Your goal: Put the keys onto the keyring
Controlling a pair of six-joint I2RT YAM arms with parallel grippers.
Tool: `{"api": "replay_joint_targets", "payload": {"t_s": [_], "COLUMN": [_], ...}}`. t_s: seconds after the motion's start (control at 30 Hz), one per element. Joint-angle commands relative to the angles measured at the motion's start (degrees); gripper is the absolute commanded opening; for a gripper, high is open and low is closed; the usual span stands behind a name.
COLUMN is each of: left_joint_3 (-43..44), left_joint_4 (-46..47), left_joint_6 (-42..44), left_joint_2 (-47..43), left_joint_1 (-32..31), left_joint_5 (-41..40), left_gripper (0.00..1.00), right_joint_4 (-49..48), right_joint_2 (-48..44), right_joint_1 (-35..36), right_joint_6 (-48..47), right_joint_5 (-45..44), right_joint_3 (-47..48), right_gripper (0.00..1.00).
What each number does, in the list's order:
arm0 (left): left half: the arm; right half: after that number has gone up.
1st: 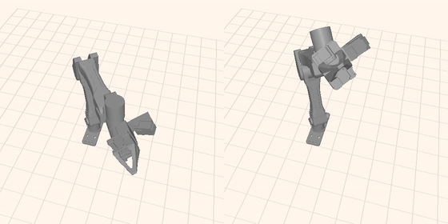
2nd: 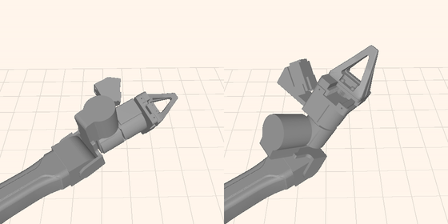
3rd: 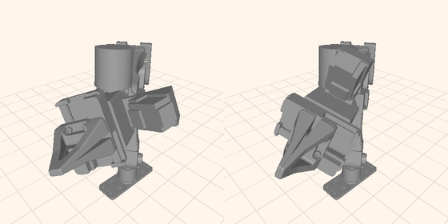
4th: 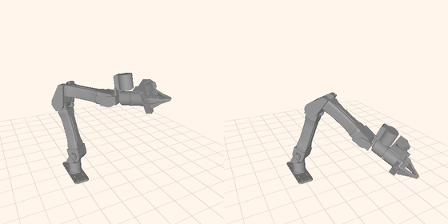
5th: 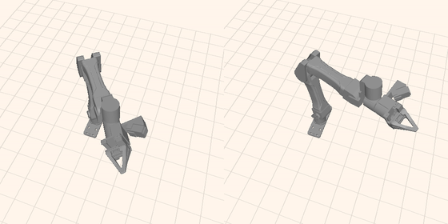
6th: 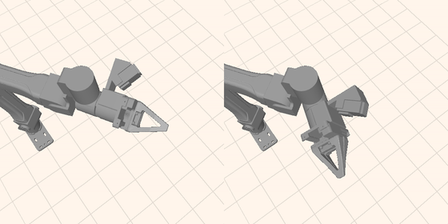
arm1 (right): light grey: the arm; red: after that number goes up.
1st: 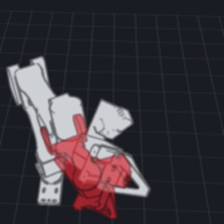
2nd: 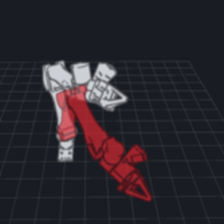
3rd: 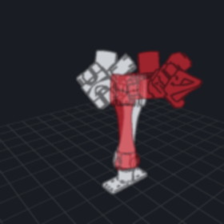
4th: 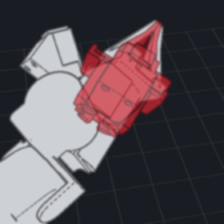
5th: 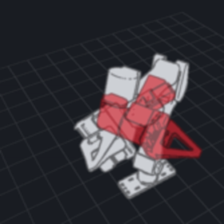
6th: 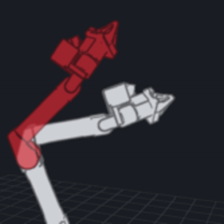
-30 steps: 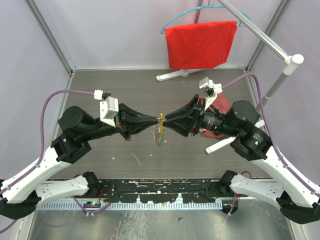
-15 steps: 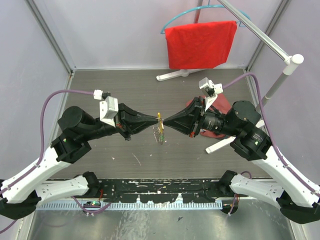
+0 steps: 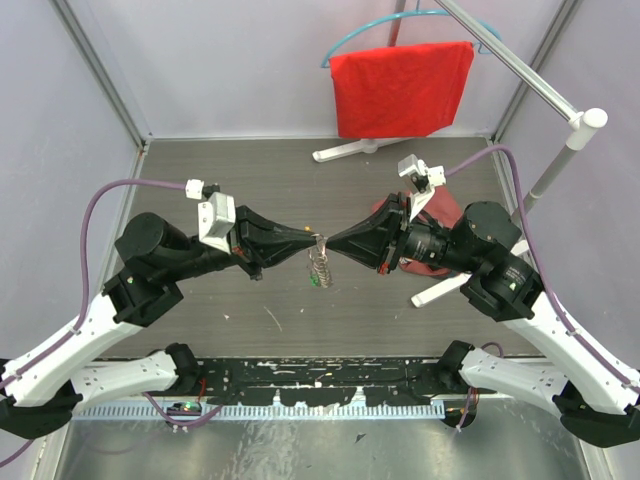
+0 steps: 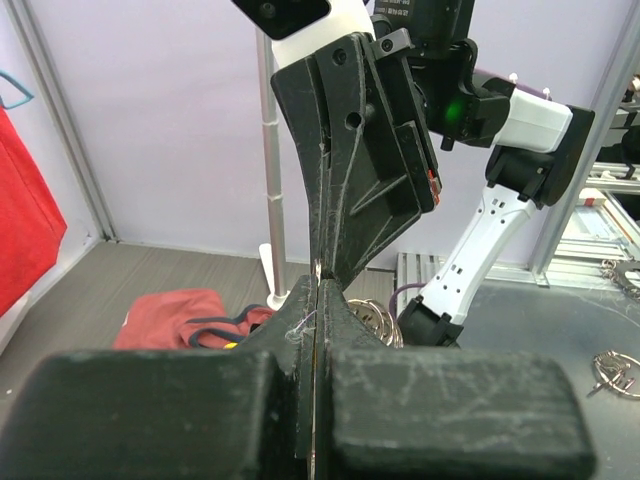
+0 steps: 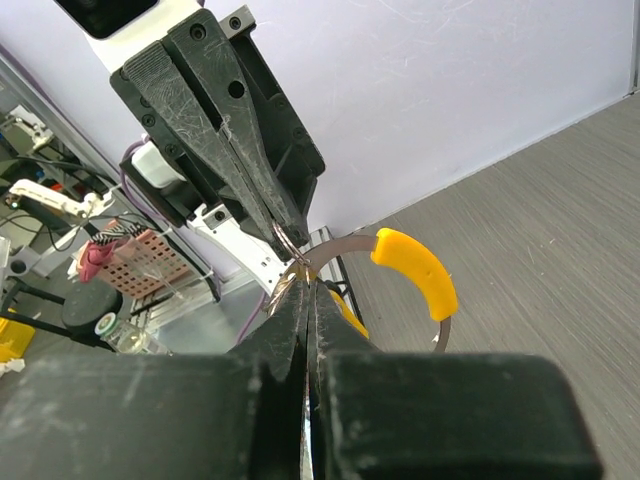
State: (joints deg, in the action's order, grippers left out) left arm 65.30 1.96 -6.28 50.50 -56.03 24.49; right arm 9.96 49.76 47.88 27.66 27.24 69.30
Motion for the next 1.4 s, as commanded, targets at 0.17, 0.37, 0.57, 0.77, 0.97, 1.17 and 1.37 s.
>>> {"api": "replay_joint_targets", "payload": {"t_s": [0.17,0.37,0.57,0.77,0.97,1.17,1.37], "left_joint_3": [-0.67,-0.58,-0.50,-0.41,-0.18,-0.34,-0.45], "left_joint_4": [4.37,4.55,4.81,4.81,4.89,5.06,4.74], "left_joint_6": [-0.48,-0.44,-0.57,-0.66,-0.73,-0.80,-0.75], "left_joint_2": [-0.92,-0.86,-0.69,-0.66,-0.26,-0.07,-0.38], "left_joint_1": [-0.14,-0.13,-0.13,-0.13,-0.14,-0.19,-0.13], "left_joint_5": [0.20,0.40,0.73,0.91,1.39,1.66,1.27], "left_gripper": [0.00,0.00,0.00,0.00,0.00,0.00,0.00], "right_joint_4": [-0.85,-0.52,0.44,0.86,1.38,1.00,1.99], "right_joint_2": [0.00,0.77,1.08,1.50,2.15,2.70,0.75], "right_joint_1": [0.02,0.03,0.02,0.02,0.02,0.02,0.03], "right_joint_6": [1.38,1.83,1.69,1.52,1.04,0.82,-3.84], "right_joint_5": [-1.22,-0.65,-1.40,-1.28,-1.25,-0.61,-1.33], "right_joint_3": [0.71,0.69,0.92,1.56,2.44,2.81,3.09], "right_gripper": [0.01,0.01,0.10,0.11,0.14,0.14,0.25]}}
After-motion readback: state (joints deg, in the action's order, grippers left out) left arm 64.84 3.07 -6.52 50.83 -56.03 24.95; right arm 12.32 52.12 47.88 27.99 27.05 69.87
